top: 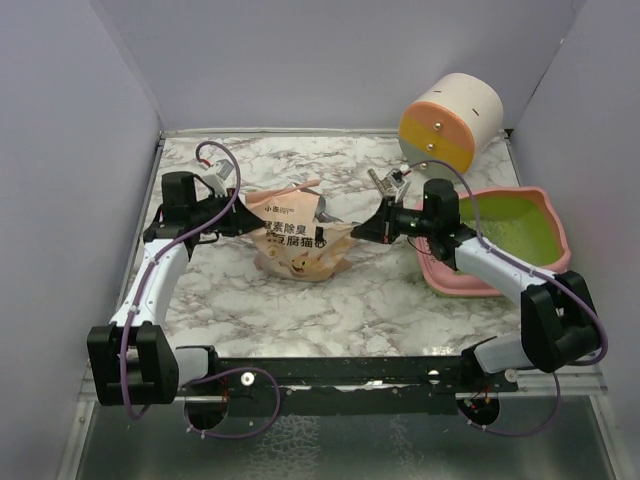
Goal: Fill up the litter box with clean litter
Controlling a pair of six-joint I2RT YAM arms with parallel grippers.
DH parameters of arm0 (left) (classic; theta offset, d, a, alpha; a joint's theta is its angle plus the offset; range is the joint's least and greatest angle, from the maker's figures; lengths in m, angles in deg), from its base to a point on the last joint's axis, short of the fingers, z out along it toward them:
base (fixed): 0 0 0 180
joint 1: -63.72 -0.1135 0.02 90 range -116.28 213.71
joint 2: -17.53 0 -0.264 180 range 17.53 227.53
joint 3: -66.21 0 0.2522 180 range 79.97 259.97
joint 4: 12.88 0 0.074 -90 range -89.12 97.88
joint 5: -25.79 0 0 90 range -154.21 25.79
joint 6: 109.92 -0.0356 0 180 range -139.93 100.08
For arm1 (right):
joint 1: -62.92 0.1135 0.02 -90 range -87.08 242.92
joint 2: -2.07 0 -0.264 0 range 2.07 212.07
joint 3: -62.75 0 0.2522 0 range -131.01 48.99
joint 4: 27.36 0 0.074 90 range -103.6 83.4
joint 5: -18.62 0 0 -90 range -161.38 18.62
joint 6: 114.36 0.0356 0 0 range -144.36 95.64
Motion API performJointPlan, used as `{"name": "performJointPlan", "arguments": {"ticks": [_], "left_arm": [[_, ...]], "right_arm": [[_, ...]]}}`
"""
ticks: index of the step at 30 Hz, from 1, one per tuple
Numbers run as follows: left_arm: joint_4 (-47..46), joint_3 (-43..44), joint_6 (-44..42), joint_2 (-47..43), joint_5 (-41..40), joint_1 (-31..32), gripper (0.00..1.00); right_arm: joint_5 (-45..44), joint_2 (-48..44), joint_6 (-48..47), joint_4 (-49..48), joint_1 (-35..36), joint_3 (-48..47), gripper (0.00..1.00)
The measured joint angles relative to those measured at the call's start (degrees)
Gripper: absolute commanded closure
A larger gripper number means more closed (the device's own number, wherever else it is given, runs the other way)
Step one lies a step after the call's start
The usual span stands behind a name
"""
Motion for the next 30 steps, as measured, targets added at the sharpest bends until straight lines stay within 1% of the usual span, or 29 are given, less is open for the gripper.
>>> {"name": "performJointPlan", "arguments": {"ticks": [3, 4, 8, 9, 11, 13, 14, 16, 17, 19, 21, 23, 26, 28, 30], "left_arm": [[4.04, 1.27, -1.01, 0.11, -1.25, 0.42, 1.0], [5.46, 1.86, -1.36, 0.13, -1.81, 0.63, 1.0], [9.14, 3.3, -2.43, 0.13, -4.22, 1.42, 1.0], [9.92, 3.58, -2.58, 0.15, -4.87, 1.53, 1.0], [10.97, 3.85, -2.75, 0.2, -5.77, 1.57, 1.0], [11.74, 3.89, -2.8, 0.2, -6.43, 1.79, 1.0], [12.02, 3.89, -2.8, 0.2, -6.86, 1.92, 1.0], [12.44, 4.13, -2.75, 0.2, -7.54, 2.21, 1.0], [12.68, 4.39, -2.75, 0.2, -7.93, 2.43, 1.0], [13.0, 4.83, -2.75, 0.2, -8.74, 2.93, 1.0], [13.33, 4.98, -2.71, 0.2, -9.46, 3.17, 1.0], [13.86, 5.29, -2.56, 0.2, -10.14, 3.41, 1.0], [15.15, 6.25, -2.56, 0.26, -11.41, 3.93, 1.0], [16.02, 7.04, -2.56, 0.42, -12.28, 4.28, 1.0], [16.76, 7.63, -2.56, 0.46, -13.14, 4.57, 1.0]], "right_arm": [[-0.66, 0.0, -4.9, 6.97, 0.17, -2.91, 0.99], [-1.38, 0.0, -6.78, 9.57, 0.35, -4.31, 0.97], [-5.97, -0.02, -14.21, 19.93, 0.92, -9.81, 0.49], [-7.43, -0.17, -15.67, 21.97, 0.81, -11.02, 0.45], [-9.14, -0.92, -18.69, 25.22, 0.66, -12.76, 0.42], [-11.21, -2.25, -21.55, 28.55, 1.01, -14.16, 0.43], [-12.37, -2.93, -22.82, 29.83, 1.64, -14.69, 0.46], [-15.52, -4.55, -25.55, 32.54, 4.92, -16.02, 0.58], [-16.22, -5.05, -26.32, 33.44, 6.54, -16.7, 0.6], [-17.92, -5.75, -27.65, 35.39, 9.92, -18.49, 0.54], [-18.97, -5.88, -28.55, 36.41, 12.15, -19.98, 0.51], [-19.96, -5.81, -29.38, 36.85, 12.57, -20.59, 0.51], [-20.81, -5.2, -30.62, 37.59, 12.52, -21.38, 0.63], [-19.85, -4.79, -31.21, 37.62, 12.35, -21.55, 0.72], [-17.49, -4.35, -31.56, 37.57, 12.41, -21.66, 0.77]]}}
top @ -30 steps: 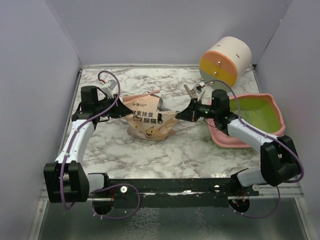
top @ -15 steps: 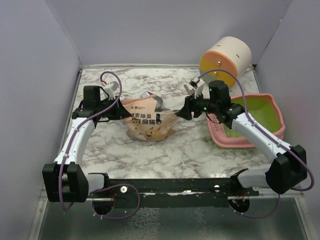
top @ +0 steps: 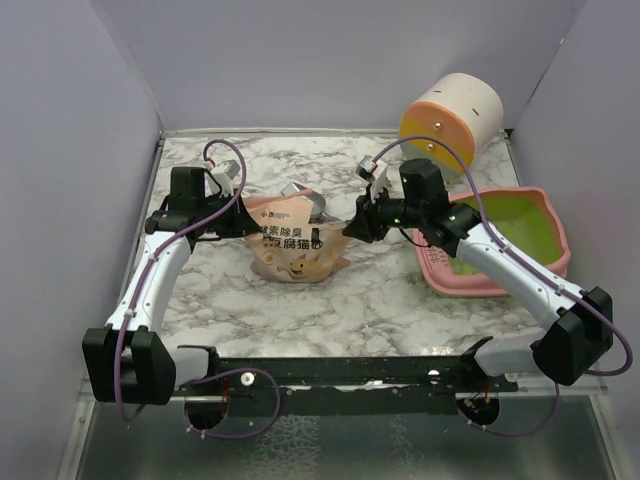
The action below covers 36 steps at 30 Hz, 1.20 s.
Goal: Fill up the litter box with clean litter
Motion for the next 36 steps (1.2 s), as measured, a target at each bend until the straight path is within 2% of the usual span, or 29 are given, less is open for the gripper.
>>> {"name": "performJointPlan", "arguments": {"ticks": [6, 21, 32, 34, 36], "left_arm": [[1.44, 0.74, 0.26, 0.0, -1.77, 0.42, 1.0], [1.25, 0.74, 1.2, -0.24, -3.43, 1.07, 1.0], [0.96, 0.24, 1.64, -1.11, -3.76, 1.46, 1.0], [0.72, 0.02, 1.73, -1.33, -3.85, 1.46, 1.0], [0.5, -0.28, 1.77, -1.6, -3.96, 1.46, 1.0]], "right_arm": [[3.82, 3.52, -0.81, -0.04, 1.97, -2.1, 0.77], [3.82, 12.79, -0.76, -1.95, 2.54, -4.85, 0.76], [3.85, 14.27, 0.2, -4.07, 2.54, -9.46, 0.76], [3.91, 15.12, 0.17, -4.31, 2.54, -10.36, 0.68], [4.17, 15.69, 0.09, -4.35, 2.54, -10.47, 0.51]]}}
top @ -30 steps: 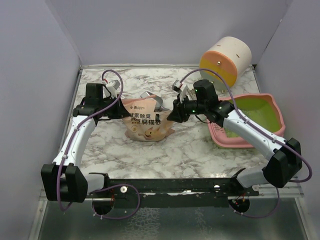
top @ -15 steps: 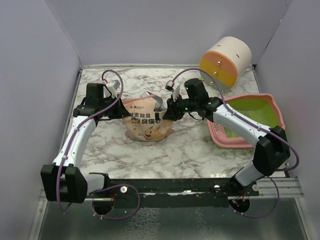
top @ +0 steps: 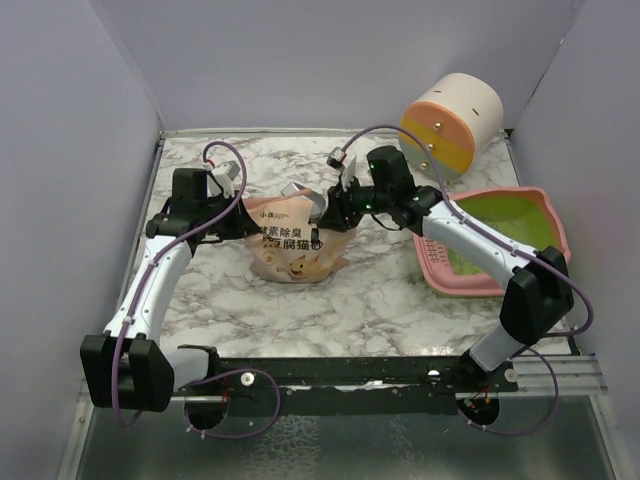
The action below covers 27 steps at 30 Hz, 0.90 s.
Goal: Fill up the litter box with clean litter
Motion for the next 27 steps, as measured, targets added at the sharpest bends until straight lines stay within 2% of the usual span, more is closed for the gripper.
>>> {"name": "performJointPlan", "arguments": {"ticks": [5, 8, 12, 16, 22, 27], "left_arm": [[-0.68, -0.83, 0.07, -0.42, -0.33, 0.0, 1.0], [-1.09, -1.25, 0.2, -0.7, -0.42, 0.0, 1.0], [-1.51, -1.79, 0.42, -1.49, -0.44, 0.0, 1.0], [-1.81, -1.95, 0.85, -1.66, -0.44, 0.04, 1.0], [-2.67, -2.45, 1.53, -2.05, -0.44, 0.09, 1.0], [-2.82, -2.67, 1.77, -2.29, -0.44, 0.09, 1.0]], "right_arm": [[-1.05, -2.89, -0.59, -3.34, -0.02, 4.9, 0.26], [-2.29, -8.9, -1.38, -7.58, -0.98, 12.28, 0.23], [0.44, -14.05, -1.11, -14.82, -6.86, 18.75, 0.22], [5.99, -13.16, 0.5, -23.19, -11.74, 22.43, 0.23], [18.05, -6.43, 4.44, -34.97, -11.85, 26.29, 0.27], [24.46, -4.04, 8.24, -41.99, -11.67, 28.26, 0.31]]}}
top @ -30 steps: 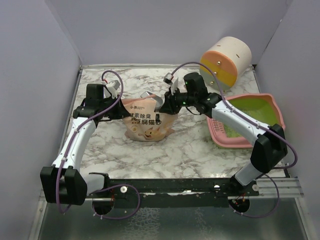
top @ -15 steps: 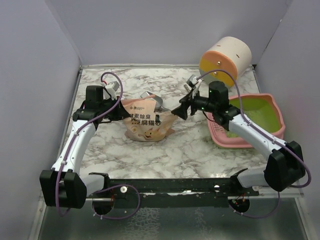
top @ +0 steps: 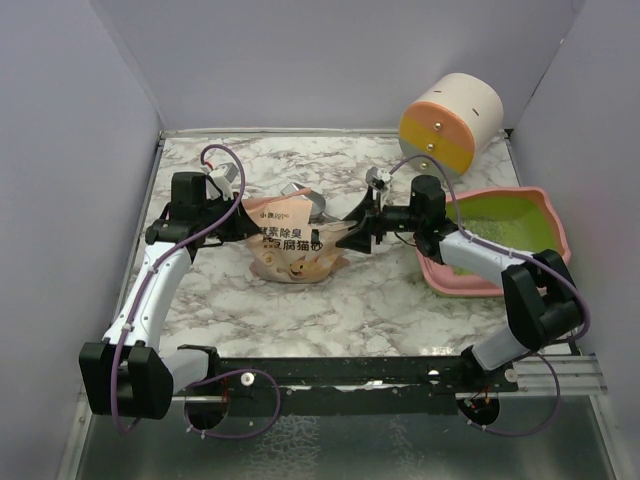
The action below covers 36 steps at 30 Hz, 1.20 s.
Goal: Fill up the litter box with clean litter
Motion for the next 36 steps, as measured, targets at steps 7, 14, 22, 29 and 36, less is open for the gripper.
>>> {"name": "performJointPlan", "arguments": {"ticks": [7, 14, 22, 29, 36], "left_arm": [[-0.83, -0.31, 0.39, -0.09, -0.02, 0.0, 1.0], [-0.76, -0.31, 0.39, -0.09, -0.04, 0.0, 1.0], [0.33, -0.28, -1.46, -1.01, -3.65, 0.59, 0.84], [-5.75, -4.17, -11.5, -14.99, -11.63, 0.55, 0.61], [-14.58, -6.93, -28.41, -30.16, -0.79, 2.14, 0.49]], "right_arm": [[5.66, 3.26, 5.49, -10.32, 0.02, 0.2, 0.53], [8.41, 7.91, 9.53, -12.7, 0.0, -0.55, 0.99], [6.91, 8.79, 19.5, -15.41, -0.63, -0.22, 0.99], [4.66, 7.67, 25.18, -14.69, -0.76, 0.79, 0.99], [4.46, 7.13, 25.35, -11.91, -0.79, 0.66, 0.99]]}}
